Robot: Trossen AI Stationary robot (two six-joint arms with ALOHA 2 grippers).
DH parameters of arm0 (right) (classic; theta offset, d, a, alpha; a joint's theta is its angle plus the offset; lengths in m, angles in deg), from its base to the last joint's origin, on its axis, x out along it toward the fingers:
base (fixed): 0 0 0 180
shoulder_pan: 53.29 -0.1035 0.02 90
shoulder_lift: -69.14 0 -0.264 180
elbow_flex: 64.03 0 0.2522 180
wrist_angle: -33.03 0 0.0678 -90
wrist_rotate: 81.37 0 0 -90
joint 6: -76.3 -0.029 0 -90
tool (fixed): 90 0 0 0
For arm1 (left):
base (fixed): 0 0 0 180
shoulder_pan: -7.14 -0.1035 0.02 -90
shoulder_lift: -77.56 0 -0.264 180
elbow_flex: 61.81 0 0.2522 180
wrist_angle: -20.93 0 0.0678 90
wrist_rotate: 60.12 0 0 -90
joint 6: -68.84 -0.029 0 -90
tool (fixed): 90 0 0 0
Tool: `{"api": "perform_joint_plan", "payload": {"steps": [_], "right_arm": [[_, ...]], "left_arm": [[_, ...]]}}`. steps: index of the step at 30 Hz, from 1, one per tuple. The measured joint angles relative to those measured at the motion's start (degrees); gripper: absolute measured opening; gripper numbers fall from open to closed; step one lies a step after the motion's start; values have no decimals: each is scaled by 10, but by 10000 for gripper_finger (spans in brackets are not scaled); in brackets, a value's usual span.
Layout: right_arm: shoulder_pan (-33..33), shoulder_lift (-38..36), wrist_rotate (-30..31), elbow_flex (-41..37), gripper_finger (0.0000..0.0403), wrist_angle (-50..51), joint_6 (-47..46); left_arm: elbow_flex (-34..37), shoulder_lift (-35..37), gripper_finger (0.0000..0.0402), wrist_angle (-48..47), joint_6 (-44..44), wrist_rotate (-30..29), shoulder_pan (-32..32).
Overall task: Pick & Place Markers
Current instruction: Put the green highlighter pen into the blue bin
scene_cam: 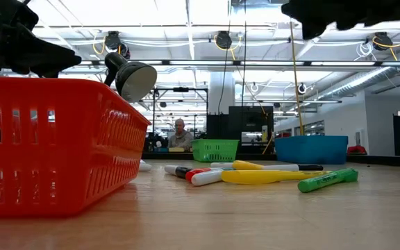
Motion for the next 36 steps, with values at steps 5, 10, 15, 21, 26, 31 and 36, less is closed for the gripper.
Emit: {"api": "perform_joint_plan", "payload": {"steps": [5, 10, 15, 21, 26, 31, 36], "right_arm": [[-86, 88, 69, 79, 173, 112, 6], [-128, 192, 69, 179, 220, 312, -12], [-129, 270, 51, 213, 211, 402, -63], [-125, 330, -42, 213, 194, 415, -108], [-106, 347, -81, 213, 186, 413, -114], [-85, 347, -80, 213, 175, 420, -74], [-72, 347, -82, 206, 171, 423, -62]], "left_arm": [[0, 0, 120, 0, 2, 0, 0], [0, 0, 120, 0, 2, 0, 0], [0, 0, 120, 0, 2, 0, 0], [0, 0, 120, 0, 2, 0, 0], [0, 0, 120, 0, 2, 0, 0], [0, 0, 120, 0, 2, 0, 0], [0, 0, 120, 0, 2, 0, 0]]}}
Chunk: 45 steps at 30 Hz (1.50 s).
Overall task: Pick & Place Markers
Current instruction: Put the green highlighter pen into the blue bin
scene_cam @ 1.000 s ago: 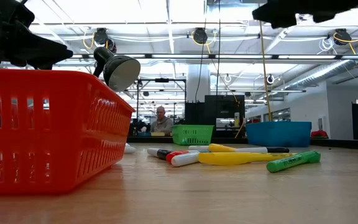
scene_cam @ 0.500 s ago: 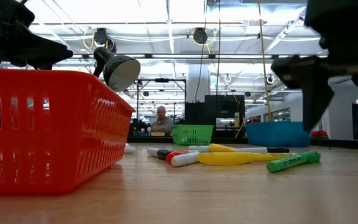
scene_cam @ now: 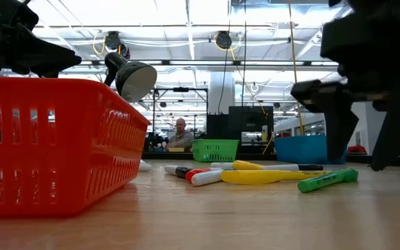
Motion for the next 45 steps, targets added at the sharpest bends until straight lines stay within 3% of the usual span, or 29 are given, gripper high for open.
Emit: {"api": "perform_joint_plan", "payload": {"steps": [14, 25, 34, 45], "right_arm": [[24, -3, 0, -113, 162, -121, -24], [24, -1, 3, -115, 33, -117, -15], [23, -16, 1, -116, 33, -155, -20], [22, -134, 1, -116, 33, -190, -26]], "left_arm": [[0, 0, 120, 0, 0, 0, 0], [0, 0, 120, 0, 0, 0, 0], [0, 0, 120, 0, 0, 0, 0], [0, 0, 120, 0, 0, 0, 0]]}}
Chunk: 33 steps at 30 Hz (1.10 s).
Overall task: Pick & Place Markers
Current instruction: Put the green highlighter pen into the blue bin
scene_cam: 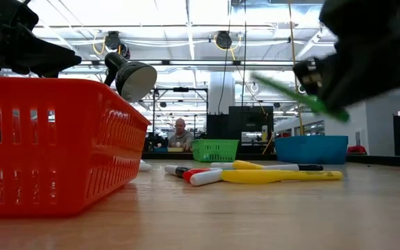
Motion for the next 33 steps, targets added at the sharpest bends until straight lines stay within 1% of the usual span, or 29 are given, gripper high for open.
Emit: {"api": "perform_joint_plan", "payload": {"steps": [3, 9, 13, 15, 18, 22, 24, 28, 30, 33], "right_arm": [[2, -19, 0, 0, 33, -52, 7], [22, -22, 0, 1, 33, -180, 87], [50, -22, 0, 1, 33, -282, 134], [63, -22, 0, 1, 33, -338, 151], [89, -23, -14, 1, 33, -401, 154], [117, -23, -32, 2, 33, -441, 123], [126, -23, -37, 2, 33, -442, 111], [135, -7, -45, 2, 33, -446, 105], [136, 4, -45, 2, 33, -457, 105], [136, 32, -45, 2, 33, -487, 105]], "left_arm": [[0, 0, 120, 0, 0, 0, 0], [0, 0, 120, 0, -1, 0, 0], [0, 0, 120, 23, -51, 0, -2], [0, 0, 120, 36, -58, 0, -2], [0, 0, 120, 64, -60, 0, -2], [6, -11, 120, 136, -53, 7, -2], [21, -23, 120, 182, -43, 30, -2], [20, -70, 120, 200, -37, 95, -2], [20, -103, 120, 230, -31, 104, -2], [20, -165, 120, 307, -9, 105, -2]]}}
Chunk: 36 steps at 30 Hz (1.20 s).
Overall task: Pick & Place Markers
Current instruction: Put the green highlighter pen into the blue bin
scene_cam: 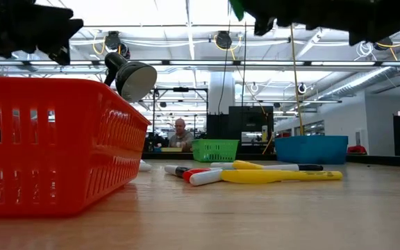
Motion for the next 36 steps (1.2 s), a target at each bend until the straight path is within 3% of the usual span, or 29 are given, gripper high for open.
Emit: {"api": "perform_joint_plan", "payload": {"steps": [4, 9, 16, 21, 28, 33, 36], "right_arm": [[0, 33, 0, 0, 33, -40, 2], [1, 46, 0, 0, 37, -55, 2], [1, 46, 0, 0, 34, -55, 2], [-1, 46, 1, 0, 34, -41, 2], [-1, 46, 0, 0, 36, -23, 2], [-1, 46, 0, 0, 33, -23, 2], [-1, 46, 0, 0, 34, -24, 2]], "left_arm": [[0, -117, 120, 133, 2, -9, 0], [-35, -285, 121, 255, -6, -70, 0], [-227, -556, 121, 255, -55, -54, 0], [-380, -708, 121, 169, -179, -97, 7], [-508, -770, 121, -5, -203, -241, 20], [-530, -740, 121, -138, -182, -360, 43], [-531, -718, 121, -228, -115, -423, 46]]}}
